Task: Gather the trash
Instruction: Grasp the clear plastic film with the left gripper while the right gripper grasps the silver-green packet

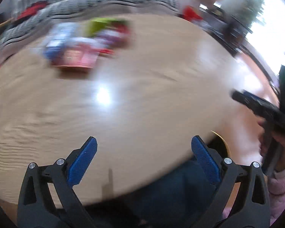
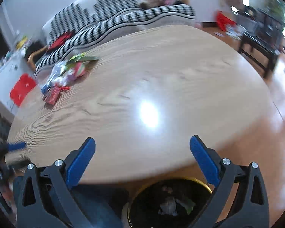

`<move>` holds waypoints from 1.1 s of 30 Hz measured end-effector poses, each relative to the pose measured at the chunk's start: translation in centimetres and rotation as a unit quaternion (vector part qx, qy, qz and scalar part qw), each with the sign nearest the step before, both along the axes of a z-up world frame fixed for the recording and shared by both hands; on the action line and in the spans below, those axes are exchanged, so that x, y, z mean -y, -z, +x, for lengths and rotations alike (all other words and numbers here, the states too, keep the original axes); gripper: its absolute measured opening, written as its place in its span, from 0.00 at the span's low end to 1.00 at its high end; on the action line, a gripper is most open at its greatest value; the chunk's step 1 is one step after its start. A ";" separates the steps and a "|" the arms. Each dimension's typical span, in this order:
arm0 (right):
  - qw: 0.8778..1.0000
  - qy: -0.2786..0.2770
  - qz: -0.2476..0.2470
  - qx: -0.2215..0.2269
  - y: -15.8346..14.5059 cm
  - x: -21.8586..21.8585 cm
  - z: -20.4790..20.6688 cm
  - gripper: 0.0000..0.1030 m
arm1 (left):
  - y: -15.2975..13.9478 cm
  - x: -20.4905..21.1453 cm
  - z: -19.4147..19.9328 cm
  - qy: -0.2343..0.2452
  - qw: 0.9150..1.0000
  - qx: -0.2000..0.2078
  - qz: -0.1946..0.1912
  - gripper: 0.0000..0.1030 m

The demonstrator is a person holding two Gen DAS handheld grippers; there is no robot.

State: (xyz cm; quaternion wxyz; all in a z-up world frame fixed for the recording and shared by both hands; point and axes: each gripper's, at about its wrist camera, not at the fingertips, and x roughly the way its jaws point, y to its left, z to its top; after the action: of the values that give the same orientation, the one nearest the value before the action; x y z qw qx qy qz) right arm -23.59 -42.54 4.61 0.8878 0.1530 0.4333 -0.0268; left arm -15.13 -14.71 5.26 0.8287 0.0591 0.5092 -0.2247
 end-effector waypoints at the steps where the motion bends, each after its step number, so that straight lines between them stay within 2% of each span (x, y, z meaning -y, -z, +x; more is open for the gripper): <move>1: 1.000 -0.009 -0.002 0.000 -0.2 -0.7 1.1 0.93 | -0.6 -2.3 1.9 -0.029 1.000 0.003 0.003 0.94; 5: 0.999 -0.048 -0.011 0.007 -1.8 -4.0 6.1 0.93 | -2.8 -7.7 6.8 -0.097 0.995 0.021 0.016 0.93; 10: 0.995 -0.085 -0.045 0.013 -3.1 -7.9 12.5 0.93 | -4.3 -12.2 13.7 -0.143 0.989 0.030 0.031 0.94; 14: 0.993 -0.097 -0.068 0.021 -3.8 -10.6 17.4 0.93 | -3.5 -13.5 18.8 -0.156 0.986 0.029 0.058 0.94; 19: 0.988 -0.121 -0.098 0.017 -3.7 -14.4 23.6 0.93 | -1.5 -15.0 24.4 -0.172 0.983 0.010 0.063 0.94; 23: 0.978 -0.140 -0.154 0.015 -2.6 -17.2 27.5 0.93 | 0.3 -15.4 27.3 -0.167 0.983 0.006 0.074 0.94; 27: 0.971 -0.144 -0.188 0.010 -1.3 -18.3 30.4 0.93 | 1.7 -15.0 29.6 -0.150 0.985 0.006 0.082 0.94; 33: 0.968 -0.147 -0.202 0.000 0.1 -18.3 32.3 0.93 | 3.3 -13.8 33.2 -0.124 0.988 0.013 0.090 0.94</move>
State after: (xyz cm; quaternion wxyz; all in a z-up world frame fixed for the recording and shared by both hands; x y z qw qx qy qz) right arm 8.71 -24.22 4.46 0.8946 -0.0952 0.4363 0.0175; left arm 18.09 -0.92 1.96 0.8483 0.0726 0.5195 -0.0724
